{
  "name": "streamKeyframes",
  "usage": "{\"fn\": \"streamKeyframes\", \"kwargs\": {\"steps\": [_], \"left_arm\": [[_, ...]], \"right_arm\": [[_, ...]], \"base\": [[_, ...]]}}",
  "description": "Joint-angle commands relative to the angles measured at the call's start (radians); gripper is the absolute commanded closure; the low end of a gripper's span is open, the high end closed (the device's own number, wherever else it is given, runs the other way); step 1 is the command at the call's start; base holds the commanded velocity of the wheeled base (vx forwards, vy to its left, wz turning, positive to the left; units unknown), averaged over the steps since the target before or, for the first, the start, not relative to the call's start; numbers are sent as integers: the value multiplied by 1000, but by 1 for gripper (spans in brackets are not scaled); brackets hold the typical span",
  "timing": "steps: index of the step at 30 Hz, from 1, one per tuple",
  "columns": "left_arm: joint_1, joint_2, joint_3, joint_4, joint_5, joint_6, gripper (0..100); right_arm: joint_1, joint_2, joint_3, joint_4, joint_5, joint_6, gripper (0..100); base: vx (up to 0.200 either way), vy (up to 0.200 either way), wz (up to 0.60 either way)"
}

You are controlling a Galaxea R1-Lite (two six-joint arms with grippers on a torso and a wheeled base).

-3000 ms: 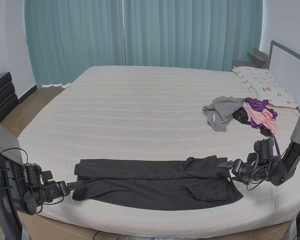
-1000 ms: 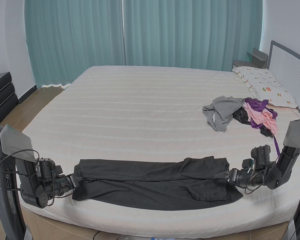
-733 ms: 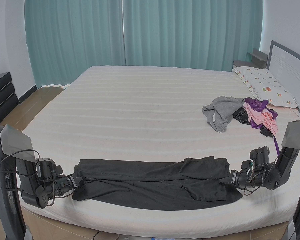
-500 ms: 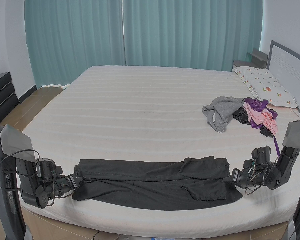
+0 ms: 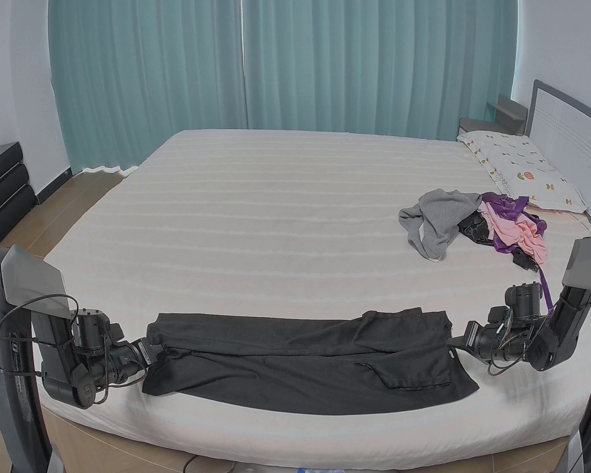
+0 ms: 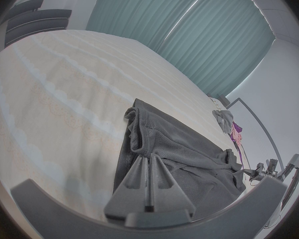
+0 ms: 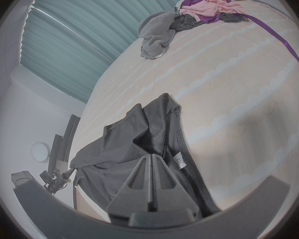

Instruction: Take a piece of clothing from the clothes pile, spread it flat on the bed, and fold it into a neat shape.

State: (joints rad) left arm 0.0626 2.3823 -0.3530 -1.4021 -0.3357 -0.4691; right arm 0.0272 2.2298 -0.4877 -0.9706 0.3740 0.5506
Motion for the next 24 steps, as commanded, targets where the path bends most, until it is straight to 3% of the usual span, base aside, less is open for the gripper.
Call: {"fn": "streamKeyframes", "kwargs": {"steps": [1,5,6,10,11,15,19,24], "left_arm": [[-6,-2,-1,0,0,0,100],[-10,-2,-1,-1,0,-2,100],[-12,-2,-1,-1,0,-2,100],[-13,-3,-3,-5,0,-2,100],[-13,-5,-6,-5,0,-2,0],[-12,-5,-14,-5,1,-17,0],[-12,-41,-6,-3,-12,-106,0],[-29,-38,2,-3,-42,-105,0]], "right_arm": [[-3,14,-3,1,0,-1,100],[0,25,1,1,0,-8,100],[2,28,1,1,-1,-9,0],[8,28,4,0,2,-9,0],[10,25,4,0,3,-8,0],[10,19,8,0,5,-1,0],[11,19,14,-2,8,2,0],[11,21,15,0,8,3,0]], "base": [[0,0,0],[0,0,0],[0,0,0],[0,0,0],[0,0,0],[0,0,0],[0,0,0],[0,0,0]]}}
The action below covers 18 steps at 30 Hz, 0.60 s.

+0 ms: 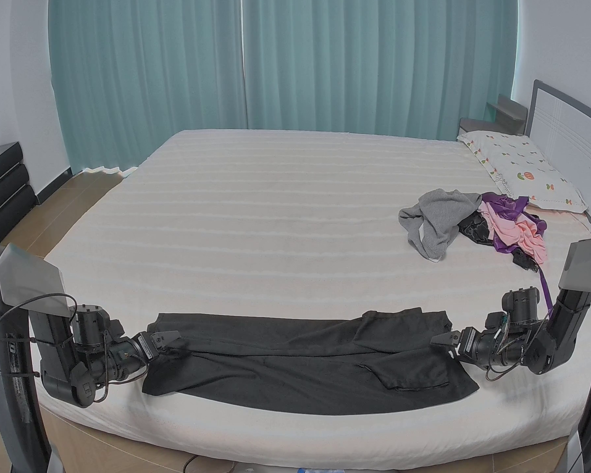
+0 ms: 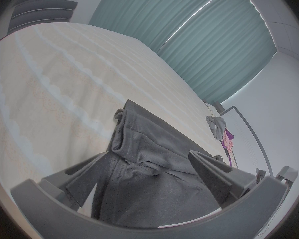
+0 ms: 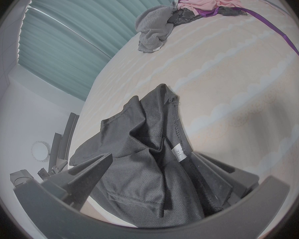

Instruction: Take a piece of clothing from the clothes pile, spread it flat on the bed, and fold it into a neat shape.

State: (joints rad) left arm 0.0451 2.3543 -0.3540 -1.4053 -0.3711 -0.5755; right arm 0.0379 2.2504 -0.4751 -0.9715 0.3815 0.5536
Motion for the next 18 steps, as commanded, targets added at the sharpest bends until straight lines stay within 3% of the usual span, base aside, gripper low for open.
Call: {"fn": "streamKeyframes", "kwargs": {"steps": [1,7,8,10,11,18], "left_arm": [[-16,-3,-10,0,-6,8,0],[-28,23,-34,8,-6,33,0],[-34,37,-33,9,-5,45,100],[-34,54,-33,8,3,79,100],[-27,80,-26,0,12,141,100],[-14,71,-20,-1,35,163,100]], "right_arm": [[0,0,3,0,2,0,0],[8,-2,7,-1,0,0,0],[8,-2,7,-1,2,0,0],[8,-3,7,-1,2,0,0],[8,-2,7,0,0,2,0],[10,0,7,0,0,2,0]], "base": [[0,0,0],[0,0,0],[0,0,0],[0,0,0],[0,0,0],[0,0,0]]}}
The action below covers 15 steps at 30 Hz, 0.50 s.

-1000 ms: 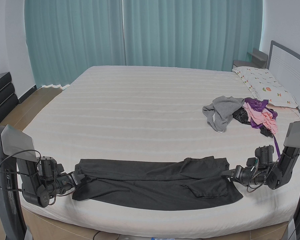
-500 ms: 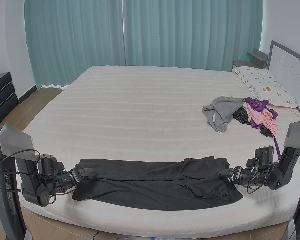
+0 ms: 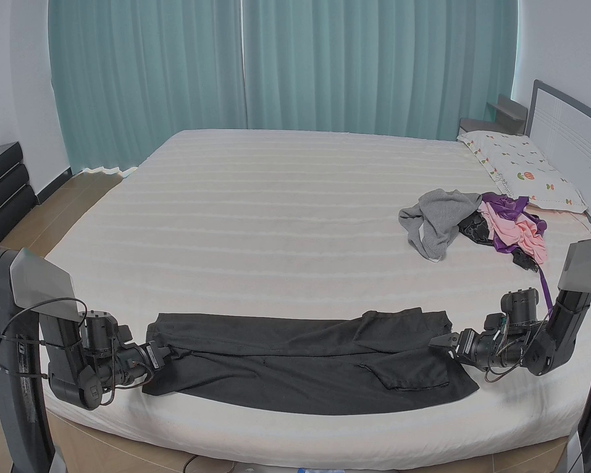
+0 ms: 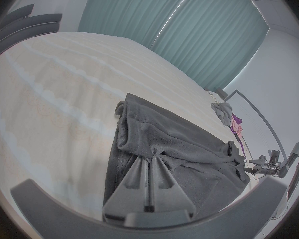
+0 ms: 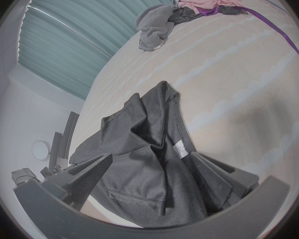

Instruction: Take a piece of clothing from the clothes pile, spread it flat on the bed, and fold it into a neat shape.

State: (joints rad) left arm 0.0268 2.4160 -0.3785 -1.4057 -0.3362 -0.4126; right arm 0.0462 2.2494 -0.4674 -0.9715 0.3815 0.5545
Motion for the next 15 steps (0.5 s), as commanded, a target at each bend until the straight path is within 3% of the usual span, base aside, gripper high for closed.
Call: {"fn": "streamKeyframes", "kwargs": {"steps": [1,15], "left_arm": [[4,9,4,-1,0,0,100],[44,-69,1,-1,13,-43,100]], "right_arm": [[1,1,0,0,0,1,0],[-8,38,-37,2,-7,-2,0]], "base": [[0,0,0],[0,0,0]]}}
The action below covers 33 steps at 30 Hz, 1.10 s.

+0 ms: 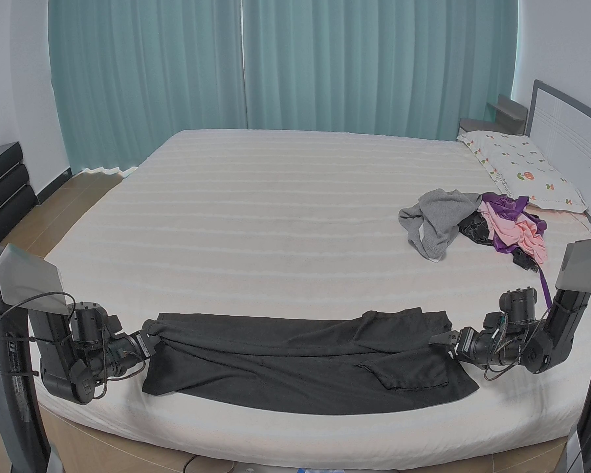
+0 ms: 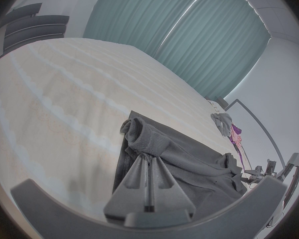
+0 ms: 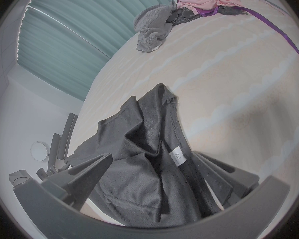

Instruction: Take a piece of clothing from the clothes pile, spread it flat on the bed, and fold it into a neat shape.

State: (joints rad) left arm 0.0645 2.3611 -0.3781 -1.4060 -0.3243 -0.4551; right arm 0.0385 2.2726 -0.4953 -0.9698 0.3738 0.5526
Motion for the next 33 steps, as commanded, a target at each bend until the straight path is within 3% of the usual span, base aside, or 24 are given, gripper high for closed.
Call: {"fn": "streamKeyframes", "kwargs": {"steps": [1,14,15,33], "left_arm": [[6,-14,4,-1,1,0,100],[-11,15,8,-1,1,0,100],[-11,15,7,-1,1,0,100],[-11,26,-1,-1,1,-2,100]], "right_arm": [[0,18,-19,2,-1,0,0],[0,39,-45,2,-6,-11,0],[0,41,-45,2,-7,-13,100],[-14,41,-32,-3,-23,-59,100]], "base": [[0,0,0],[0,0,0],[0,0,0],[0,0,0]]}}
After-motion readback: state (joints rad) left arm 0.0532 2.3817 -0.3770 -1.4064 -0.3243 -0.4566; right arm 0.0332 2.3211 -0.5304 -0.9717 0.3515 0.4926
